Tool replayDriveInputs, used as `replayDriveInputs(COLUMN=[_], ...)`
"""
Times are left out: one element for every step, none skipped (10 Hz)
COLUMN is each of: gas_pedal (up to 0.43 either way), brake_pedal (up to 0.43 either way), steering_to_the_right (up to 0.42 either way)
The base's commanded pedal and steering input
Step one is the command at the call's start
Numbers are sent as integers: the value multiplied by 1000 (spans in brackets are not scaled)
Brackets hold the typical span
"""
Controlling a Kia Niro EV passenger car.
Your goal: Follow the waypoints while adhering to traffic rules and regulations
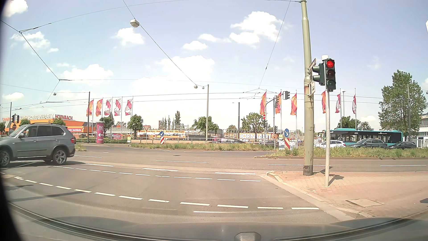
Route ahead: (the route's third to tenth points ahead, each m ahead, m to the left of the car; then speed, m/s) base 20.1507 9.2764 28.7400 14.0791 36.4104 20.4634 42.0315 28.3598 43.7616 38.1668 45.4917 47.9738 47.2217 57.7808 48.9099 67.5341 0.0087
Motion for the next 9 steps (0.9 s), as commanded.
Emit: replayDriveInputs(gas_pedal=[0, 0, 0, 0, 0, 0, 0, 0, 0], brake_pedal=[348, 348, 348, 348, 348, 348, 348, 348, 348], steering_to_the_right=[-48, -48, -48, -49, -48, -48, -48, -49, -48])
